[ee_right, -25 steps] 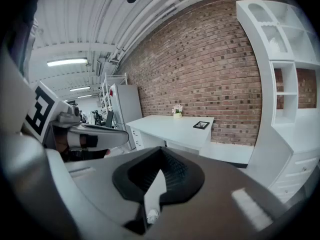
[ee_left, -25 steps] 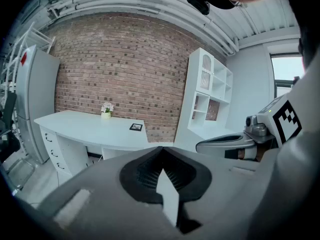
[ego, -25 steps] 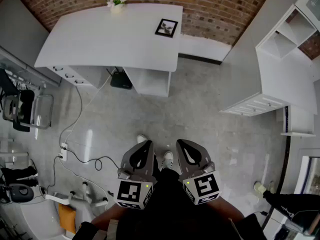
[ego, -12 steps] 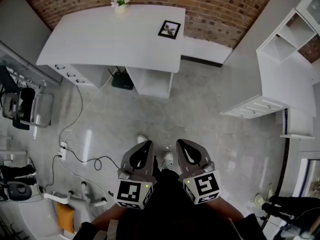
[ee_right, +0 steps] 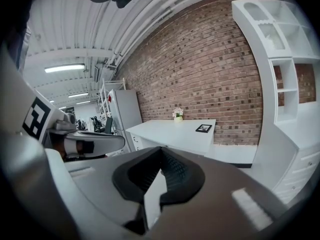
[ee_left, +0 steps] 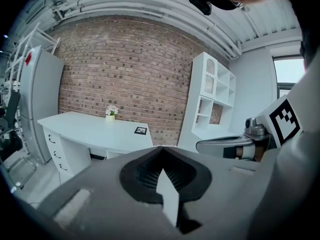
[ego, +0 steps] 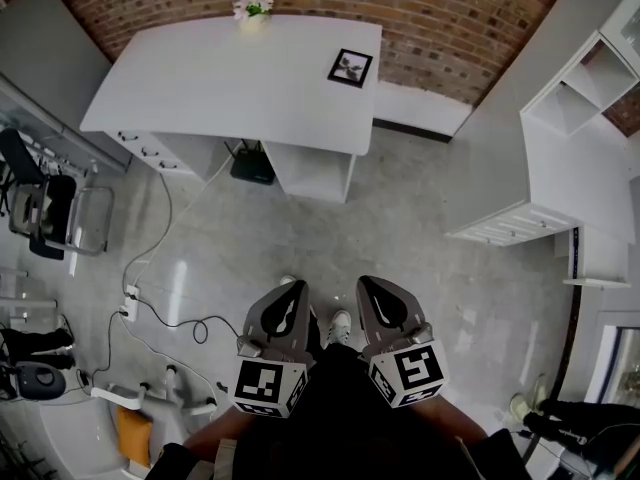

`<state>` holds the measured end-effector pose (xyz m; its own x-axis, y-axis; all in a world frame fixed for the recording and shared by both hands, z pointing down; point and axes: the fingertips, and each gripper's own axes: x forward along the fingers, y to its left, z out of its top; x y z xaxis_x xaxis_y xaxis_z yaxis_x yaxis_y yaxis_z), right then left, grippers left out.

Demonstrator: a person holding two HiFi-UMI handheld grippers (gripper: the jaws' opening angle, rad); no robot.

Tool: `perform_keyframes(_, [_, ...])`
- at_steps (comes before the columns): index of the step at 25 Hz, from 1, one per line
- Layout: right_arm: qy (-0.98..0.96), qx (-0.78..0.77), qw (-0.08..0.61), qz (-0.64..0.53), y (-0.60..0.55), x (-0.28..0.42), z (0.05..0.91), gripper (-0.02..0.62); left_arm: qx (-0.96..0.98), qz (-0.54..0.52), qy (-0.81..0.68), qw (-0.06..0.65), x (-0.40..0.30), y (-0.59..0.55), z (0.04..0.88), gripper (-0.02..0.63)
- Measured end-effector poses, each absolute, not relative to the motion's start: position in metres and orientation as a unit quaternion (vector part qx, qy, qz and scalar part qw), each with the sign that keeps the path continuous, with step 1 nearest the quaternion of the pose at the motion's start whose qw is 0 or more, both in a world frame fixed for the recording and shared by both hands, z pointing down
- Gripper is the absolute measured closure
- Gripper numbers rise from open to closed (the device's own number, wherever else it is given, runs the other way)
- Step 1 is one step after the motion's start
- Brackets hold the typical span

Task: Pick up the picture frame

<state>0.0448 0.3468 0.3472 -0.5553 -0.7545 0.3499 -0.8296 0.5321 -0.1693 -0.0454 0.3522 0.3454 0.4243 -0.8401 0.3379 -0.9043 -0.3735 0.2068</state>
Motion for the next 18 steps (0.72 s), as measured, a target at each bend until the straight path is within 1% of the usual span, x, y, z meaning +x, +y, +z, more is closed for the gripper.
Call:
perform_keyframes(8, [-0.856, 0.474, 0.118, 0.167, 0.310, 0.035, 0.350, 0.595, 0.829, 0.093, -0.520, 0.183, -0.057, 0.315, 0.340, 0.604])
perform_keyframes(18, [-0.848, 0.487, 0.132, 0.163, 0.248, 0.008, 0.353, 0.595, 0.837, 0.081, -0.509, 0.184, -0.087, 0.251, 0.345, 0.604])
